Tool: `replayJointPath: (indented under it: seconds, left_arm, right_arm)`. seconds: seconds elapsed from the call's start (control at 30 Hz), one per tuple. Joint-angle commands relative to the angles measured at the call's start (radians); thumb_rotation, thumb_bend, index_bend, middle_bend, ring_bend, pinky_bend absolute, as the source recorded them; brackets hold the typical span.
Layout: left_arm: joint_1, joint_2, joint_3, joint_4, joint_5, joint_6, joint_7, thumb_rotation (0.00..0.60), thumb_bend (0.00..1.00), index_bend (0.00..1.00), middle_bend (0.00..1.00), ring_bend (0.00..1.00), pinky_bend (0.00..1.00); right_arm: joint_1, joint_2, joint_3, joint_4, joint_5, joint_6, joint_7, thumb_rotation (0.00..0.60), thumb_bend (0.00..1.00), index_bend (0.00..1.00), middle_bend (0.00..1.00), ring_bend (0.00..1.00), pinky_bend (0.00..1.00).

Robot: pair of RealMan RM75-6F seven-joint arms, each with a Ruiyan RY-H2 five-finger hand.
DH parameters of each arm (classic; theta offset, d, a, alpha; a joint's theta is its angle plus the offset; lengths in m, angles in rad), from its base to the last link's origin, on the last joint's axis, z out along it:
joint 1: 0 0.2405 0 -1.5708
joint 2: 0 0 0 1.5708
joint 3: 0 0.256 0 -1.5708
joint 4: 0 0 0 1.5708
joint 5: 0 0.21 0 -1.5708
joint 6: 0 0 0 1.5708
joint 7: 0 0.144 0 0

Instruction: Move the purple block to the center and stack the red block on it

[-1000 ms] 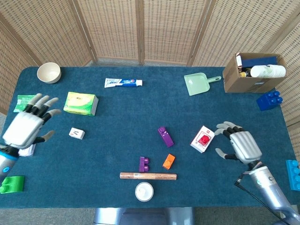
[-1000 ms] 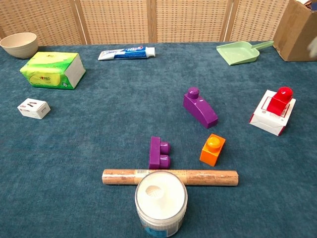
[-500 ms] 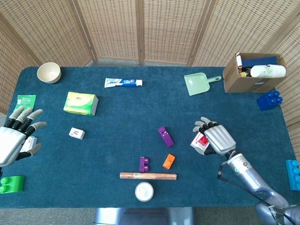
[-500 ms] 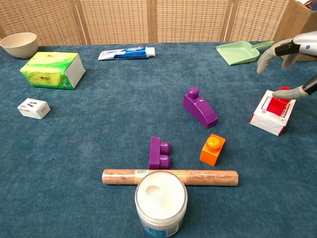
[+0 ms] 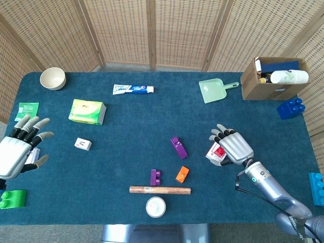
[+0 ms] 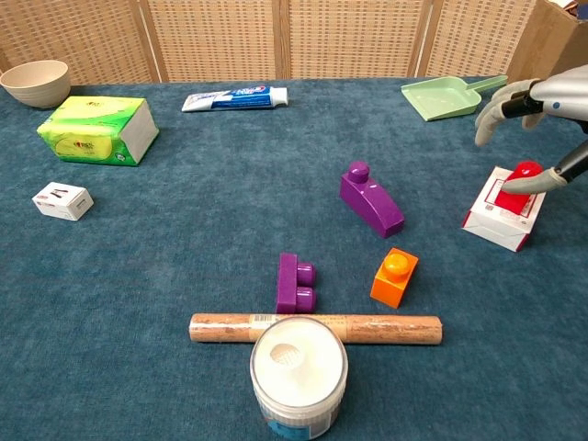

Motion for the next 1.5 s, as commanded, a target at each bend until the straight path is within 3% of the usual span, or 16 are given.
replayJointPath:
  seconds: [0.03,0.8,1.1,1.5]
  left_arm:
    - [0.003,0.001,-0.005,-0.003,0.002,-0.003,0.001,0.6,0.32,0.29,0.12,0.03,0.0]
    - [0.039,0.008,-0.045,-0.027,0.005,-0.015,-0.003,0.6,0.32,0.29,0.11,0.03,0.0]
    - [0.052,0.006,-0.051,-0.026,0.005,-0.018,-0.014,0.6,0.32,0.29,0.11,0.03,0.0]
    - [0.063,0.01,-0.061,-0.026,0.004,-0.021,-0.034,0.6,0.32,0.29,0.11,0.03,0.0]
  right_arm:
    - [0.006,-0.01,-0.012,0.024,-0.01,0.0,0.012,0.271,0.24,0.27,0.18,0.07,0.28]
    - [0.064,-0.039,-0.091,0.198,-0.124,0.005,0.115,0.335,0.23,0.32,0.2,0.07,0.28]
    - [0.086,-0.05,-0.105,0.231,-0.139,-0.002,0.137,0.459,0.23,0.35,0.2,0.07,0.28]
    - [0.102,-0.046,-0.114,0.236,-0.139,-0.005,0.145,0.508,0.22,0.38,0.21,0.07,0.28]
